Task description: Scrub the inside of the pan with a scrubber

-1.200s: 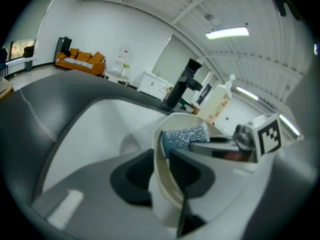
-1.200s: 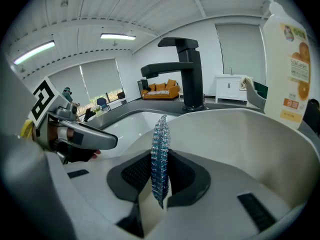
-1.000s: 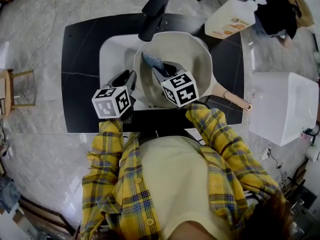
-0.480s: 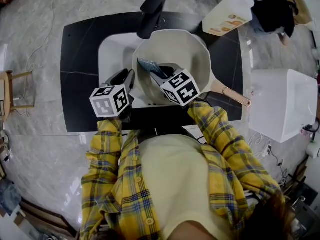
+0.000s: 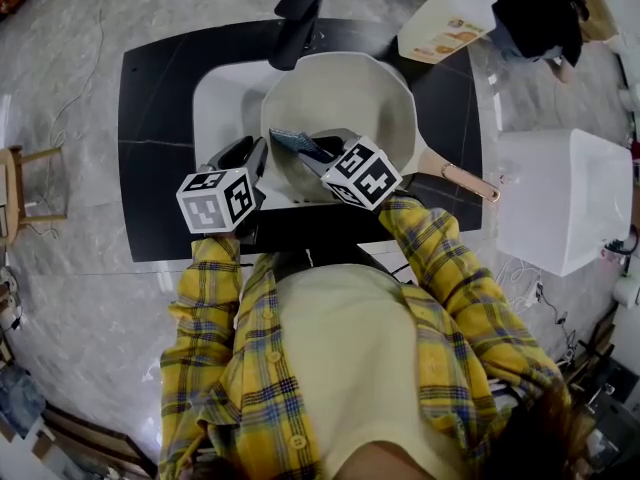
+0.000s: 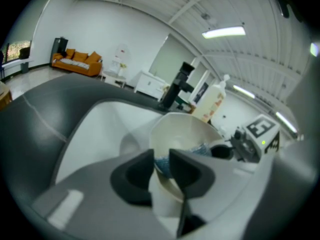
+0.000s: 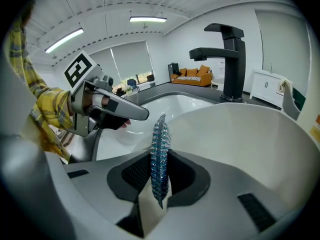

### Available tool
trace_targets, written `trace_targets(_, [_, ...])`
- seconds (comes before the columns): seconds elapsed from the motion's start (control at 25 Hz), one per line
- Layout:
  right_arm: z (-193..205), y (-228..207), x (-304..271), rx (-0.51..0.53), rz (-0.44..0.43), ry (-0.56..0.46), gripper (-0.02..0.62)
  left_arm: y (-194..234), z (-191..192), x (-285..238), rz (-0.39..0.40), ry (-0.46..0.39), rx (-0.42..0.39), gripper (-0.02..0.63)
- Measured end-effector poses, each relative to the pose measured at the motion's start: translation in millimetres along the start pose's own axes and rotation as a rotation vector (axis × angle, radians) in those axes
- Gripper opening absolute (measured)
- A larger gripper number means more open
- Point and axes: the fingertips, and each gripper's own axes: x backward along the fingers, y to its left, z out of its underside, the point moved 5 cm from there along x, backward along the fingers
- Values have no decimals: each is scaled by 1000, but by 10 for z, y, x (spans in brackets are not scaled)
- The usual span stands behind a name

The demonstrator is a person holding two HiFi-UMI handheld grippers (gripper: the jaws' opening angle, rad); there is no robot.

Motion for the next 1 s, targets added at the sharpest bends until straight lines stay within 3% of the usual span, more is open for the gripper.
trace_targets(1.0, [204, 335, 305, 183, -270, 248, 84, -76, 70, 82, 63, 35, -46, 94])
